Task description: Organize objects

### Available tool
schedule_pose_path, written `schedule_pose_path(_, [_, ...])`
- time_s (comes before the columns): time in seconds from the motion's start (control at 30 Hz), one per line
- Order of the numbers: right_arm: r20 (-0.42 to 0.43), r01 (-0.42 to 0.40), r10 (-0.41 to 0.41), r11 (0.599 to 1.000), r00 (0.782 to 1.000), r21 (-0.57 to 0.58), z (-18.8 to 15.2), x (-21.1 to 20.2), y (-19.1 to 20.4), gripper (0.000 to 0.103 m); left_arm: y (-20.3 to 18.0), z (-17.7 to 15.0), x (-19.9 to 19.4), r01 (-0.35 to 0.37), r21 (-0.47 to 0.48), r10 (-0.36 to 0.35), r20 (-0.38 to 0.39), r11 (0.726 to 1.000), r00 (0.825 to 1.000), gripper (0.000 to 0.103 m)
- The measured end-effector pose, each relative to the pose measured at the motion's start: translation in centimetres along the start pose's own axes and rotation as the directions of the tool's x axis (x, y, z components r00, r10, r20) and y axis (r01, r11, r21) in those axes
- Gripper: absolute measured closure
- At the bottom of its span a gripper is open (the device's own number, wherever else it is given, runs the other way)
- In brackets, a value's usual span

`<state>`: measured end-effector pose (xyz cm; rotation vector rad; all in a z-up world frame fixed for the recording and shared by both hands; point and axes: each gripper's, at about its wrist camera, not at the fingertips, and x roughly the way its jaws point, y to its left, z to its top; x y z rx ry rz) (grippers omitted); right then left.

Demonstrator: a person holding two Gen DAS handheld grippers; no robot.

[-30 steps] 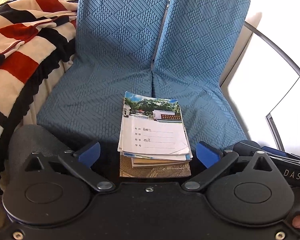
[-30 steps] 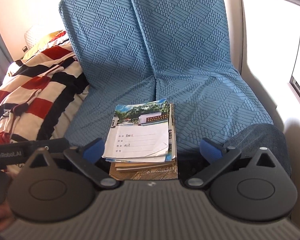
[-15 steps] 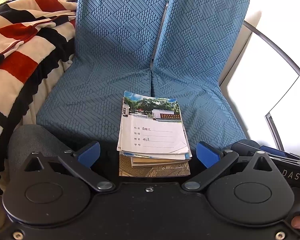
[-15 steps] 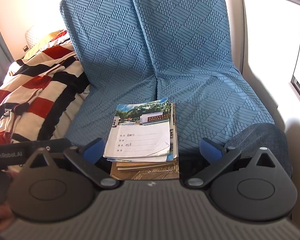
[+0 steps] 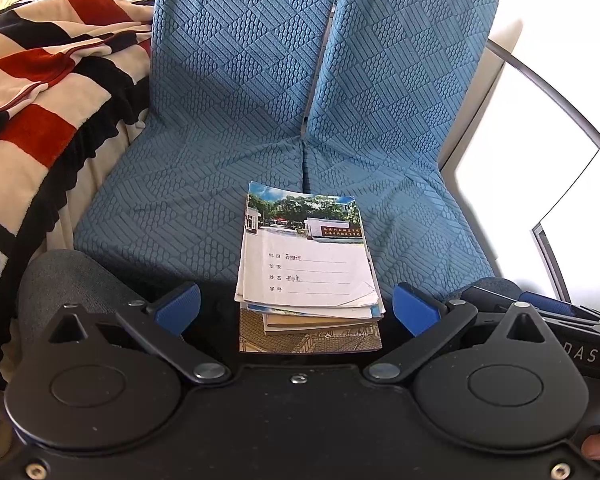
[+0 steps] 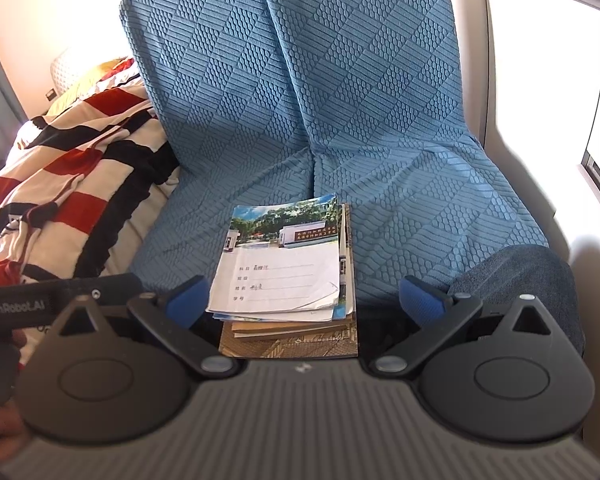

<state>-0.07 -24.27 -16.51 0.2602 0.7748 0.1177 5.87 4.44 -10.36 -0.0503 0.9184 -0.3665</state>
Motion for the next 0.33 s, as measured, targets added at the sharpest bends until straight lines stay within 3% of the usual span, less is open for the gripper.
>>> schedule_pose_path(0.33, [0.000,0.003,-0.003,1.000,1.000,0.002,-0.03,0.00,-0.26,0.000,-0.04,-0.15,-0.09,-0.007,0.006,0.007,0.009,1.000,1.000,0.000])
